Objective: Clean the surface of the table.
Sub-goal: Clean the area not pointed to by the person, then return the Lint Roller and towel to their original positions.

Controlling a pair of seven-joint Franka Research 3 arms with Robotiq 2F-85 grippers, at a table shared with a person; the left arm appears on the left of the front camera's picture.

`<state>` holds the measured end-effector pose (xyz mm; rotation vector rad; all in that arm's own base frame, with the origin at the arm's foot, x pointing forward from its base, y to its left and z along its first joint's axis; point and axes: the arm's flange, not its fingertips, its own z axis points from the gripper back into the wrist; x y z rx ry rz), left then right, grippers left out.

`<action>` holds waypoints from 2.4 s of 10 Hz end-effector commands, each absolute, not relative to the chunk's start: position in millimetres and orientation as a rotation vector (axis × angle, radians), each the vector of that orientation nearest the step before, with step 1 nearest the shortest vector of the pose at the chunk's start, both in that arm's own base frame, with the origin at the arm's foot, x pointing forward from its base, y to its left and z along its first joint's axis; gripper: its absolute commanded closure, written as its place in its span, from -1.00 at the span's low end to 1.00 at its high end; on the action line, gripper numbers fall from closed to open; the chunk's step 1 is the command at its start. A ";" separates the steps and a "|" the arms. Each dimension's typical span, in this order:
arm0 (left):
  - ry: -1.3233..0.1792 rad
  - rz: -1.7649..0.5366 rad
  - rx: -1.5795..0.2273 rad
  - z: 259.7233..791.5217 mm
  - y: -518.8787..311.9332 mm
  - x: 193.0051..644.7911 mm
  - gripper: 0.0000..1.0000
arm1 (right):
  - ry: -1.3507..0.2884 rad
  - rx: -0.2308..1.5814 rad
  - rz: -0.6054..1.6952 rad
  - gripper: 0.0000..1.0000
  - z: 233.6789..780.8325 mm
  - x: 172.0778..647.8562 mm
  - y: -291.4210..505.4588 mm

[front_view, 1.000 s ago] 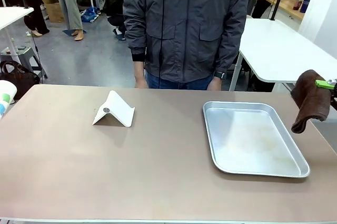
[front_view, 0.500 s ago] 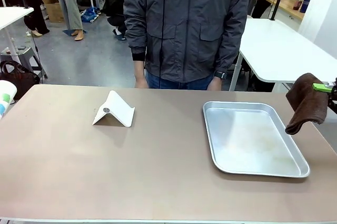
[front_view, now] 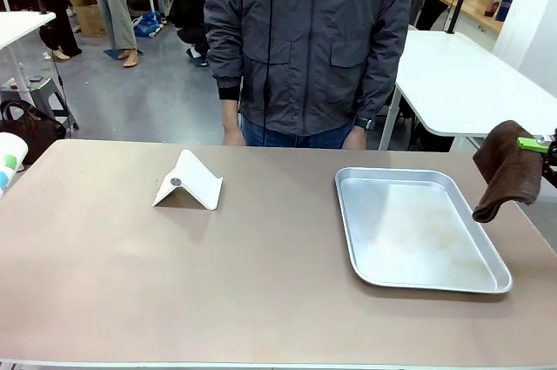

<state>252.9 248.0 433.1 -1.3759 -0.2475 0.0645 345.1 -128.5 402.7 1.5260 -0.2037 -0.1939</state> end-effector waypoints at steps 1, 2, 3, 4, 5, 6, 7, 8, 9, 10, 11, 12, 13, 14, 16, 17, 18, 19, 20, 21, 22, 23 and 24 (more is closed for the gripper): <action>-0.251 0.059 -1.379 435.0 246.9 251.9 0.56 | -0.211 1.551 -0.189 0.80 406.6 345.3 -130.4; -0.251 0.059 -1.379 435.0 246.9 251.9 0.56 | -0.211 1.551 -0.189 0.80 406.6 345.3 -130.4; -0.251 0.059 -1.379 435.0 246.9 251.9 0.56 | -0.211 1.551 -0.189 0.80 406.6 345.3 -130.4; -0.251 0.059 -1.379 435.0 246.9 251.9 0.56 | -0.211 1.551 -0.189 0.80 406.6 345.3 -130.4; -0.251 0.059 -1.379 435.0 246.9 251.9 0.56 | -0.211 1.551 -0.189 0.80 406.6 345.3 -130.4; -0.251 0.059 -1.379 435.0 246.9 251.9 0.56 | -0.211 1.551 -0.189 0.80 406.6 345.3 -130.4; -0.251 0.059 -1.379 435.0 246.9 251.9 0.56 | -0.211 1.551 -0.189 0.80 406.6 345.3 -130.4; -0.251 0.059 -1.379 435.0 246.9 251.9 0.56 | -0.211 1.551 -0.189 0.80 406.6 345.3 -130.4; -0.251 0.059 -1.379 435.0 246.9 251.9 0.56 | -0.211 1.551 -0.189 0.80 406.6 345.3 -130.4; -0.251 0.059 -1.379 435.0 246.9 251.9 0.56 | -0.204 1.526 -0.194 0.80 402.7 345.1 -128.6; -0.248 0.064 -1.376 433.1 248.0 252.9 0.56 | -0.182 1.521 -0.158 0.80 404.9 346.0 -116.8; -0.235 0.047 -1.365 446.7 232.2 249.7 0.56 | -0.155 1.476 -0.146 0.80 408.3 355.9 -93.2; -0.198 0.028 -1.321 461.6 206.5 253.9 0.56 | -0.082 1.424 -0.073 0.80 412.9 371.5 -54.4; -0.153 0.009 -1.242 473.9 179.4 265.8 0.56 | -0.008 1.380 0.008 0.80 414.4 388.2 -17.8; -0.134 0.007 -1.124 496.3 126.4 294.3 0.56 | 0.069 1.350 0.058 0.80 410.9 420.4 46.1; -0.127 0.012 -1.085 504.4 94.3 308.2 0.56 | 0.095 1.363 0.079 0.80 406.4 432.4 81.2; -0.184 0.046 -1.063 508.7 61.8 318.2 0.56 | 0.117 1.384 0.102 0.80 402.8 437.3 108.9; -0.203 0.058 -1.036 511.2 28.3 326.5 0.56 | 0.082 1.396 0.094 0.80 398.7 441.7 134.9; -0.205 0.030 -0.992 511.0 -3.0 334.9 0.56 | 0.045 1.404 0.075 0.80 393.3 447.2 156.2; -0.203 -0.001 -0.963 511.3 -35.9 344.7 0.56 | 0.041 1.410 0.060 0.80 384.0 458.6 169.7; -0.220 -0.015 -0.919 508.2 -59.5 357.7 0.56 | 0.046 1.415 0.018 0.80 371.9 470.3 173.2; -0.233 -0.014 -0.883 502.0 -77.7 369.2 0.56 | 0.039 1.413 -0.009 0.80 360.0 474.8 172.6; -0.228 -0.026 -0.866 496.9 -90.8 377.1 0.56 | 0.054 1.418 -0.047 0.80 349.7 477.0 169.2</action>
